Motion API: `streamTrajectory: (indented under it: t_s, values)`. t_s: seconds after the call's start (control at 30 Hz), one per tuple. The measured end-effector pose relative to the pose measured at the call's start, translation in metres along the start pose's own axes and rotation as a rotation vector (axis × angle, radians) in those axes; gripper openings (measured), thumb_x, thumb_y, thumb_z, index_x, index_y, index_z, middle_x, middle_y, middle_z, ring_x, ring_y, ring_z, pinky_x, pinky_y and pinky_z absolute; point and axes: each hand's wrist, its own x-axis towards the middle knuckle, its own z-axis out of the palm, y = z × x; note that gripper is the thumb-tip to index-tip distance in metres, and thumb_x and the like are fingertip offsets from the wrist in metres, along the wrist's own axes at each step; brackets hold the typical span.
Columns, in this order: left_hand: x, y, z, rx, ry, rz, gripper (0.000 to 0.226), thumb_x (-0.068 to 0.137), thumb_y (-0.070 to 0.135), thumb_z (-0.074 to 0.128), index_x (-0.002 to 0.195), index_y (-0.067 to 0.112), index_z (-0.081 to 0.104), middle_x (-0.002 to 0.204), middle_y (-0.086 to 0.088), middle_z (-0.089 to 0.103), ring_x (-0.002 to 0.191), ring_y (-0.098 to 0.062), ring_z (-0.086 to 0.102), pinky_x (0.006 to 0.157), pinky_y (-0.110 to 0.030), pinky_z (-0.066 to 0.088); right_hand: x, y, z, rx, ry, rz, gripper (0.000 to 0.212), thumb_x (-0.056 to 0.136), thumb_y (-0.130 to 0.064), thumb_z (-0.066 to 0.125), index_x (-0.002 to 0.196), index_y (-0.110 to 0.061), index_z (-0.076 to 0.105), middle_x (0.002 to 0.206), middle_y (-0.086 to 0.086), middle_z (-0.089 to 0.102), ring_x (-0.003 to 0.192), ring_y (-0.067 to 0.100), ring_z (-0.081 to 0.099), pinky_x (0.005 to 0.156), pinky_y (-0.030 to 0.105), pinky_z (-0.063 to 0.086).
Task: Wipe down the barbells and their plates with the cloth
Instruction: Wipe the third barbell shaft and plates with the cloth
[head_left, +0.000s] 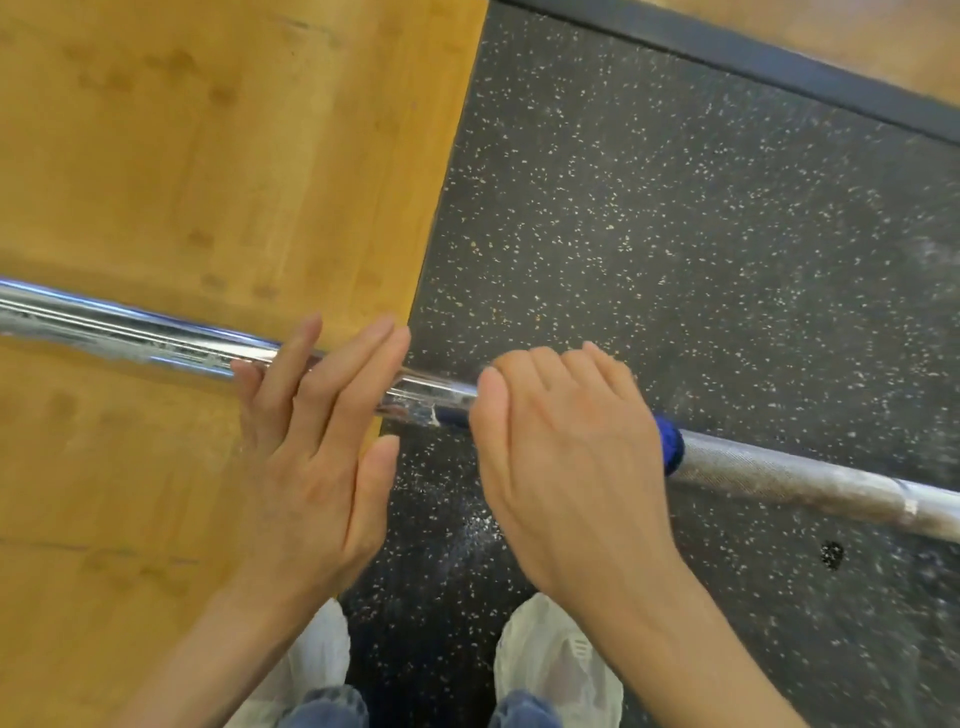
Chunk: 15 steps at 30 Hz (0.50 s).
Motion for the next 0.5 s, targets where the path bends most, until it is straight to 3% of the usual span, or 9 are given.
streamTrajectory:
  t_s: [0.13, 0.2, 0.33, 0.43, 0.5]
  values:
    - [-0.01, 0.002, 0.003, 0.009, 0.019, 0.001, 0.049, 0.108, 0.033, 0.017, 0.149, 0.015, 0.038, 0.151, -0.002, 0.04, 0.154, -0.013, 0.005, 0.124, -0.039, -0.006, -0.012, 0.006, 0.002, 0.012, 0.009, -0.142, 0.046, 0.108, -0.025, 0.011, 0.091, -0.023, 0.053, 0.084, -0.003, 0.051, 0.073, 0.021, 0.035, 0.082, 0.037, 0.038]
    - [-0.015, 0.002, 0.003, 0.012, 0.021, 0.005, 0.049, 0.107, 0.034, 0.018, 0.15, 0.019, 0.035, 0.153, 0.0, 0.037, 0.155, -0.013, 0.003, 0.124, -0.039, -0.007, -0.027, 0.023, -0.009, -0.029, 0.006, -0.08, 0.039, 0.106, -0.025, 0.014, 0.082, -0.025, 0.045, 0.075, -0.007, 0.041, 0.066, 0.021, 0.033, 0.068, 0.032, 0.026]
    - [-0.022, 0.002, 0.006, 0.042, 0.042, 0.013, 0.047, 0.107, 0.035, 0.019, 0.151, 0.022, 0.029, 0.156, 0.006, 0.028, 0.155, -0.013, -0.003, 0.123, -0.041, -0.009, -0.015, 0.0, -0.007, -0.059, -0.033, -0.039, 0.053, 0.105, -0.029, -0.013, 0.081, -0.025, 0.035, 0.072, -0.005, 0.03, 0.064, 0.02, 0.024, 0.067, 0.033, 0.016]
    - [-0.025, 0.001, 0.007, 0.047, 0.052, 0.023, 0.047, 0.107, 0.035, 0.02, 0.151, 0.022, 0.029, 0.159, 0.009, 0.025, 0.155, -0.014, -0.002, 0.122, -0.043, -0.004, -0.029, 0.008, 0.004, 0.058, 0.03, -0.107, 0.052, 0.11, -0.036, 0.007, 0.09, -0.022, 0.052, 0.078, -0.007, 0.044, 0.07, 0.019, 0.035, 0.073, 0.031, 0.028]
    - [-0.026, 0.001, 0.007, 0.04, 0.062, 0.027, 0.047, 0.107, 0.037, 0.02, 0.151, 0.023, 0.029, 0.163, 0.015, 0.019, 0.155, -0.013, -0.002, 0.122, -0.044, -0.003, -0.055, 0.035, 0.006, 0.064, 0.036, -0.107, 0.053, 0.11, -0.041, 0.013, 0.119, -0.017, 0.06, 0.099, -0.005, 0.059, 0.087, 0.021, 0.054, 0.098, 0.036, 0.038]
